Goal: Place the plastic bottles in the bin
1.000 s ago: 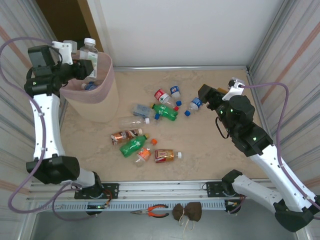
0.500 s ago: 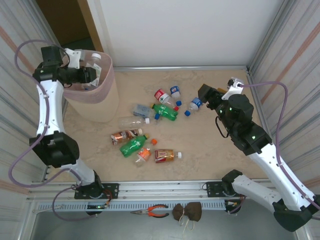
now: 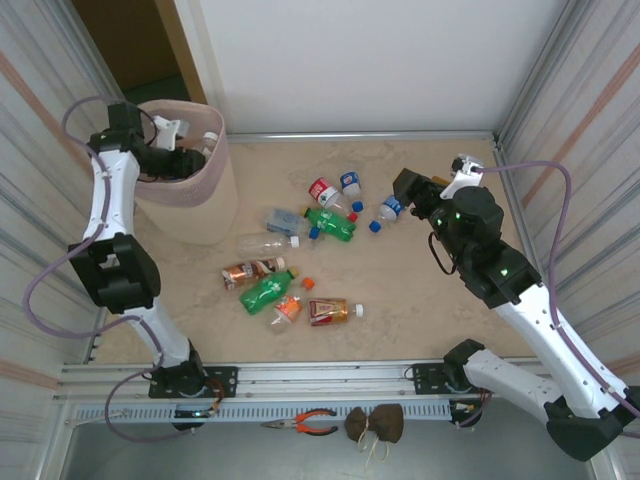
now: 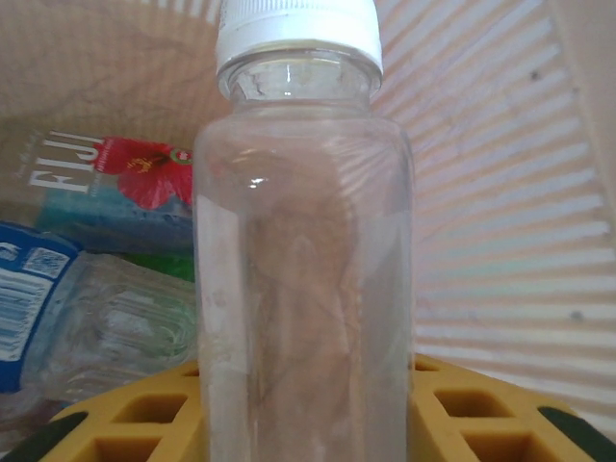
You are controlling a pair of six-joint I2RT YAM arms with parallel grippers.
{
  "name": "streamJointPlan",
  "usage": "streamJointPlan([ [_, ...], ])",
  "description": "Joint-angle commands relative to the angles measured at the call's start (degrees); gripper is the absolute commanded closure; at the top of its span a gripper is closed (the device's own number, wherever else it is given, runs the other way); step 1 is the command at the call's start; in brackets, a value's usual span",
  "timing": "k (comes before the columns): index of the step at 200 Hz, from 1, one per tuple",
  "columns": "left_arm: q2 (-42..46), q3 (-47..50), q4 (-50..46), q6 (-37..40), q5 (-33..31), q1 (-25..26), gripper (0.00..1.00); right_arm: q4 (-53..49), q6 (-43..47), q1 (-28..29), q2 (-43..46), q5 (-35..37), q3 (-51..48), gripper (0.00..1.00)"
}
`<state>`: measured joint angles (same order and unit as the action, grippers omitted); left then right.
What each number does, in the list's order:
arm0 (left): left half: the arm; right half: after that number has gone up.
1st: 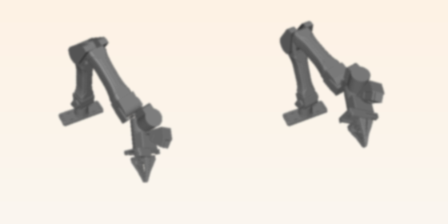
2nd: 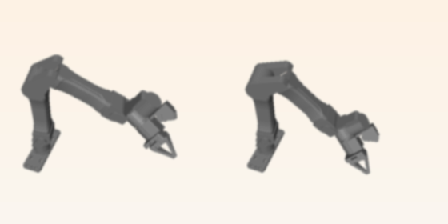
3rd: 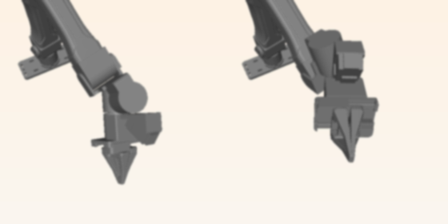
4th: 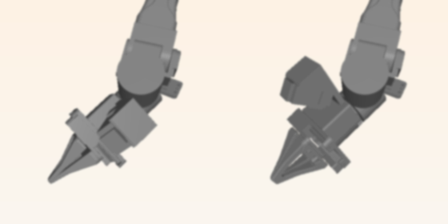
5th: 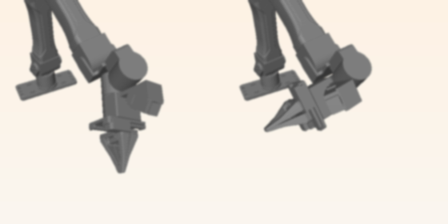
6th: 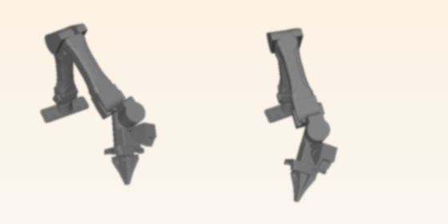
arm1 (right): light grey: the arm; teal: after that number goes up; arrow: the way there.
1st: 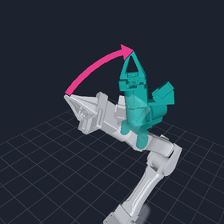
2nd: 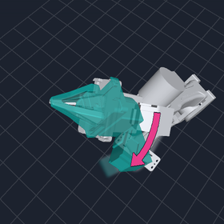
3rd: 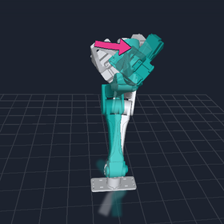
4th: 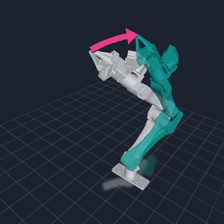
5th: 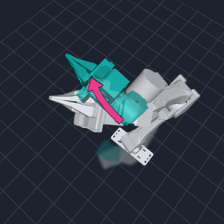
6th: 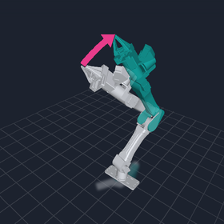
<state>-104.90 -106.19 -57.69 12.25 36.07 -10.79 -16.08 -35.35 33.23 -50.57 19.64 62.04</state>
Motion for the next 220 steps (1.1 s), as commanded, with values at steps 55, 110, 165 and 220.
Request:
streamJointPlan([
  [55,-5.97,-0.69,0.44,-5.82,-1.71,3.64,0.6,0.44,0.46,-1.68,0.19,-1.15,1.0,0.23],
  [110,-6.54,3.83,6.09,-10.46,-2.91,5.07,0.5,-1.0,0.11,-2.56,0.48,-1.27,1.65,0.23],
  [165,-2.16,5.18,8.69,-12.29,-5.03,5.05,0.31,-2.91,-0.19,-3.25,0.48,-1.36,2.77,0.23],
  [220,2.73,3.21,8.64,-13.05,-4.52,4.81,0.27,-4.78,-0.77,-3.53,-0.49,-1.36,3.88,0.23],
])
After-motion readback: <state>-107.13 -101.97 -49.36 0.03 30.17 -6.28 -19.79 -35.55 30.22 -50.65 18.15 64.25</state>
